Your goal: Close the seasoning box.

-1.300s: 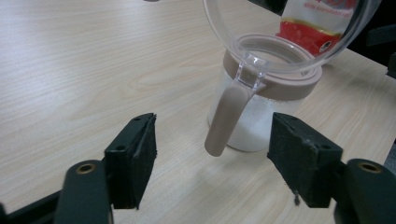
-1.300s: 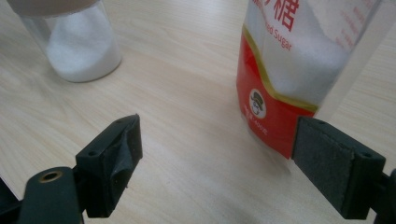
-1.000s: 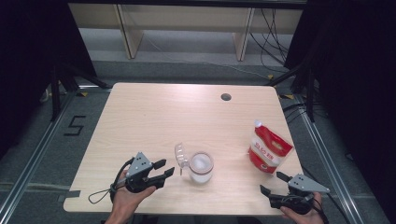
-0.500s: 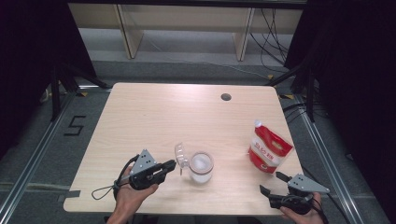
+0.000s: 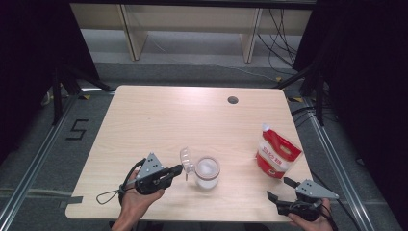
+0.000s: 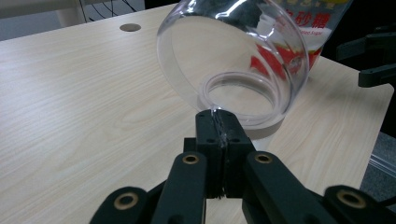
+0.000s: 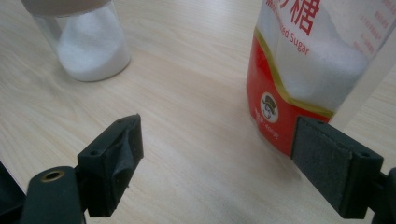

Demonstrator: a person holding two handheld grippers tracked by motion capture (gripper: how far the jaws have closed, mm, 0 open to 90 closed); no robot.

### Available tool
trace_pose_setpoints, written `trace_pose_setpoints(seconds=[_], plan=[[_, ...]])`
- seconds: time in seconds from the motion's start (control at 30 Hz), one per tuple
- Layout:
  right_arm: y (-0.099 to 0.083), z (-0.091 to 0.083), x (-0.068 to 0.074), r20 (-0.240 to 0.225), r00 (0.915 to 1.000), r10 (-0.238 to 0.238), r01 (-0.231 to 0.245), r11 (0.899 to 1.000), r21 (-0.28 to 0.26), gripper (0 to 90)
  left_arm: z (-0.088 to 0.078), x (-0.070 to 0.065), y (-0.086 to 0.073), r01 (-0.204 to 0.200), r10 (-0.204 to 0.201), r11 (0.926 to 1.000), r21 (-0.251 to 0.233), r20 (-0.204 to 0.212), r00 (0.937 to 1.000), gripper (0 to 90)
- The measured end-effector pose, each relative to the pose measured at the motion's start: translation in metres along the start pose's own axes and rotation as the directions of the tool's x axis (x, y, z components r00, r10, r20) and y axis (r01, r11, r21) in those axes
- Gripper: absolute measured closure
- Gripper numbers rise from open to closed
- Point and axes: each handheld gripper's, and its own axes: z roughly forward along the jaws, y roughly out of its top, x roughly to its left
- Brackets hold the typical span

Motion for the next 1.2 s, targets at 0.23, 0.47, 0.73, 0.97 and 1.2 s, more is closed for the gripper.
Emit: trace_pose_setpoints(seconds=[0.23, 0.47, 0.73, 0.97, 1.2], plan=[[-0.0002, 0.0005, 0.0006, -0.004, 1.0, 0.008, -0.008, 1.0, 0.006, 18.0, 0.0018, -0.0004, 0.0009, 0.023, -0.023, 0.9997, -0.006, 0.014, 0.9996, 89.2], [-0.0001, 0.0011, 0.0003, -0.012, 0.9999, -0.001, 0.001, 1.0, 0.006, 18.2, 0.003, -0.0012, 0.0021, 0.005, -0.005, 1.0, 0.003, 0.007, 1.0, 89.2], [-0.0002, 0.0006, 0.0029, -0.011, 0.9997, 0.021, -0.021, 1.0, 0.011, 18.2, 0.0044, -0.0013, 0.0028, 0.005, -0.005, 1.0, 0.0, 0.011, 0.9999, 89.2], [-0.0001, 0.0019, -0.0001, 0.0, 0.9999, -0.015, 0.015, 1.0, 0.0, 18.2, 0.0053, -0.0012, 0.0037, 0.0, 0.0, 1.0, -0.003, 0.017, 0.9999, 89.2], [-0.0001, 0.0022, 0.0003, 0.001, 0.9999, -0.013, 0.013, 1.0, 0.001, 18.2, 0.006, -0.002, 0.0046, 0.002, -0.002, 1.0, -0.004, 0.013, 0.9999, 89.2]])
